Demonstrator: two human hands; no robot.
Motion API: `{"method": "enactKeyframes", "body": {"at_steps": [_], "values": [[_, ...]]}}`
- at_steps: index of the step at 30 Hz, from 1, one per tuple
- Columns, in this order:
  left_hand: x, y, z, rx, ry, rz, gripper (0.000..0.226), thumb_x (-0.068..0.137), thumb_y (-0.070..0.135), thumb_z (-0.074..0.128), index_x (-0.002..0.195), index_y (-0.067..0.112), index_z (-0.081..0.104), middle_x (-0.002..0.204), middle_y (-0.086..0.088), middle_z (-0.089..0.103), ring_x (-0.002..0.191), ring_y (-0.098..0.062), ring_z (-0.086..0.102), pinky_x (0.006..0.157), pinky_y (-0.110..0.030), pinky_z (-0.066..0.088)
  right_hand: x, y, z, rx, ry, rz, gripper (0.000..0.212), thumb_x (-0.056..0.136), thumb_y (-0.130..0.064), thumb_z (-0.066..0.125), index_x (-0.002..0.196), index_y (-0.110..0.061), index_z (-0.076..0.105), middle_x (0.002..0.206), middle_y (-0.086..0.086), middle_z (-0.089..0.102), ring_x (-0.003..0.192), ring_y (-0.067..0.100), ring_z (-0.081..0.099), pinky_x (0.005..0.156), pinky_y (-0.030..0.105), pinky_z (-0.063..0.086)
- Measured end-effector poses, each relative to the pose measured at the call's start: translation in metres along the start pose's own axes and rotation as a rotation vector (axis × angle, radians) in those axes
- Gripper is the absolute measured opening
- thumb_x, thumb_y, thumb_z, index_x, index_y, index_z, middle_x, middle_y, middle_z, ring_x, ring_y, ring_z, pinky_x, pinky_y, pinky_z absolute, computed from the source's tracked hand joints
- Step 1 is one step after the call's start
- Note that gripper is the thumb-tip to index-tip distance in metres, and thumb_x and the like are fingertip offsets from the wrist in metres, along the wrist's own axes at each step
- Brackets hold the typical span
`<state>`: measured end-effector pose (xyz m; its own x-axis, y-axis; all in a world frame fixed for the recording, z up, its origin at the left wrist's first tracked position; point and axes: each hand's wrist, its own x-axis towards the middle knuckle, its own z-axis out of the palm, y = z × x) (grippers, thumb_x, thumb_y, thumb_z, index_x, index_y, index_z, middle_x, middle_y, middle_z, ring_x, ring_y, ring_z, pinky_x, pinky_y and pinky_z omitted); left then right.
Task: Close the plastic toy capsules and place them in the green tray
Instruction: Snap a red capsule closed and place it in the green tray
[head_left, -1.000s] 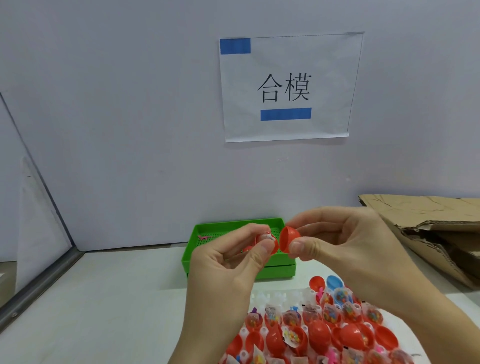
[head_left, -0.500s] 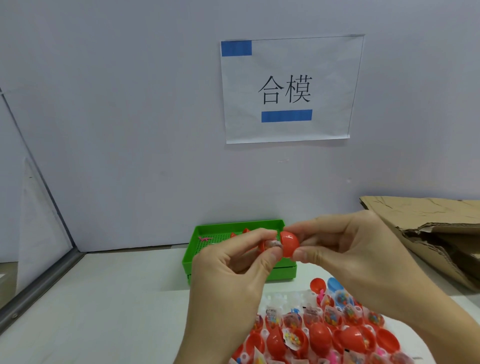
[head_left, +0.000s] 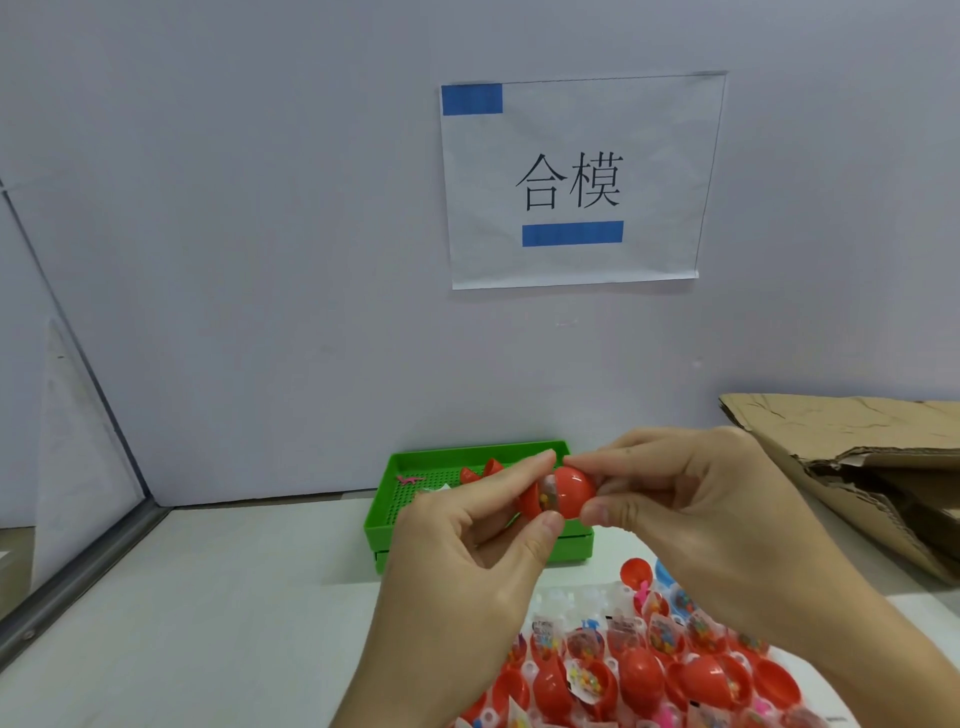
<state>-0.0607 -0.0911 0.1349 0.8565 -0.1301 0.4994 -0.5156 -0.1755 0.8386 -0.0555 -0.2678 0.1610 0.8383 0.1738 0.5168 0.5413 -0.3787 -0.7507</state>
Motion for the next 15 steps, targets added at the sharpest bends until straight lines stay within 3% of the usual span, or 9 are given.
{"method": "enactKeyframes", "body": {"at_steps": [10, 15], "values": [[0.0032, 0.0005, 0.0009, -0.087, 0.03, -0.011, 0.038, 0.069, 0.0, 0.082, 0.098, 0.024, 0.075, 0.095, 0.013, 0.077, 0.093, -0.003, 0.072, 0.079, -0.01, 0.053, 0.0007, 0.0011, -0.0007, -0.007, 0.007, 0.01, 0.034, 0.075, 0.003, 0.079, 0.095, -0.025, 0.079, 0.082, -0.01, 0.075, 0.077, 0.008, 0.072, 0.076, 0.03, 0.059], [0.0033, 0.0033, -0.0017, -0.06, 0.025, 0.033, 0.031, 0.064, 0.018, 0.082, 0.093, 0.025, 0.076, 0.092, 0.01, 0.077, 0.093, -0.005, 0.072, 0.081, -0.013, 0.054, 0.0002, 0.0009, -0.0012, -0.011, 0.008, -0.02, 0.038, 0.075, 0.005, 0.079, 0.094, -0.028, 0.079, 0.083, -0.011, 0.075, 0.078, 0.008, 0.071, 0.076, 0.032, 0.059]]}}
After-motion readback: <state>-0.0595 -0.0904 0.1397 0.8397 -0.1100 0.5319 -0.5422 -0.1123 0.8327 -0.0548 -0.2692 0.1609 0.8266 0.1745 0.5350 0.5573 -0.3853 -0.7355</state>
